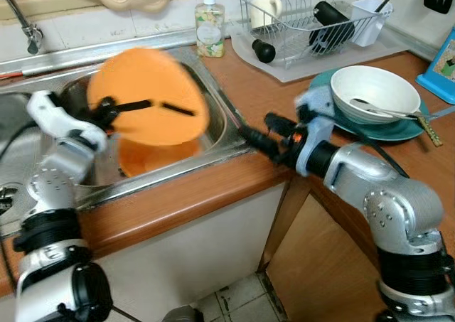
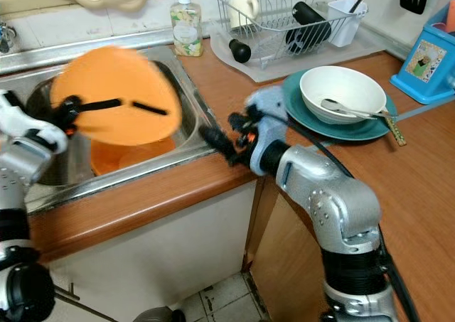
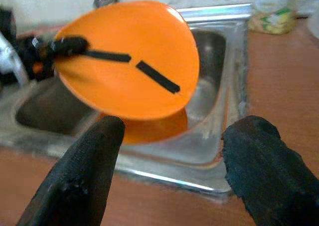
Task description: Kitchen organization
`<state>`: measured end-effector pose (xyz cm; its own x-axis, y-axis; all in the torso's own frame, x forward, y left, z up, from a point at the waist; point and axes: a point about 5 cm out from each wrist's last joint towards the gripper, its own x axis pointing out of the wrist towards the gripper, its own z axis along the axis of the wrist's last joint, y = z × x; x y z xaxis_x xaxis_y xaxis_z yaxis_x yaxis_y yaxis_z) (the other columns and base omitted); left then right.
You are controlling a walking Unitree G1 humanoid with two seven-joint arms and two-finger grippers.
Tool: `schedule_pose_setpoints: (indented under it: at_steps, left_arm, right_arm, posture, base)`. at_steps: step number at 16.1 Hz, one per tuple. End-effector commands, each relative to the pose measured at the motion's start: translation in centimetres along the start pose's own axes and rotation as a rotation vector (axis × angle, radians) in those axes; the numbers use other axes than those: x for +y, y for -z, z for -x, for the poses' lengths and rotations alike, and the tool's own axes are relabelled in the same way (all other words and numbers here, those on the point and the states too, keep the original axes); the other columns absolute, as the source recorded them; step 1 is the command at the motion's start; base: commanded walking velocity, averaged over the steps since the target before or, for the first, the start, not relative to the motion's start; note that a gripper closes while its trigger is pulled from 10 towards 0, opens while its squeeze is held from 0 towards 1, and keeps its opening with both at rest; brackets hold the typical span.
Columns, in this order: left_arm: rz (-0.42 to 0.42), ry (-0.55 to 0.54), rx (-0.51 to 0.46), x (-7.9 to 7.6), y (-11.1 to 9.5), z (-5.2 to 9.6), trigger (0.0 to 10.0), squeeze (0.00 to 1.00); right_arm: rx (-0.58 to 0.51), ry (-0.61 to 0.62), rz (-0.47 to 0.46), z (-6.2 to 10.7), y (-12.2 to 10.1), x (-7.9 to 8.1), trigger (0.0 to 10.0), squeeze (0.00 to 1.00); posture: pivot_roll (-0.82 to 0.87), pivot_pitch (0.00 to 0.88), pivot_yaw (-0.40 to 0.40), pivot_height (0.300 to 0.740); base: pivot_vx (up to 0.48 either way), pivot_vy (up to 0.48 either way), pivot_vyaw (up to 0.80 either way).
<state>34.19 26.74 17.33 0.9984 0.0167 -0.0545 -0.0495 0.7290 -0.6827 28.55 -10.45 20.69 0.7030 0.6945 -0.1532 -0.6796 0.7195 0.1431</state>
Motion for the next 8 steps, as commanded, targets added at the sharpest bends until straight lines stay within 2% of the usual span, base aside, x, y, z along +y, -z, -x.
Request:
schedule_pose_setpoints:
  at_steps: [1, 5, 8]
  left_arm:
    - [-0.018, -0.016, -0.026, -0.1, -0.5, -0.2, 0.0, 0.00]
    - [-0.037, -0.125, 0.049, 0.7, 1.0, -1.3, 0.0, 0.00]
    - [-0.104, -0.236, 0.120, 1.4, 2.1, -1.9, 0.3, 0.00]
  right_arm:
    - [-0.002, -0.029, 0.035, -0.1, -0.1, 0.6, 10.0, 0.00]
    - [0.046, -0.045, 0.082, -0.3, 0.5, 0.9, 10.0, 0.00]
    - [0.062, -0.037, 0.095, -0.2, 0.8, 0.9, 10.0, 0.00]
  posture:
    - [-0.05, 0.000, 0.056, 0.740]
    - [-0.05, 0.000, 0.057, 0.740]
    - [-0.06, 0.000, 0.063, 0.740]
  base:
    - [0.000, 0.000, 0.00]
    - [0.000, 0.000, 0.00]
    - [0.000, 0.000, 0.00]
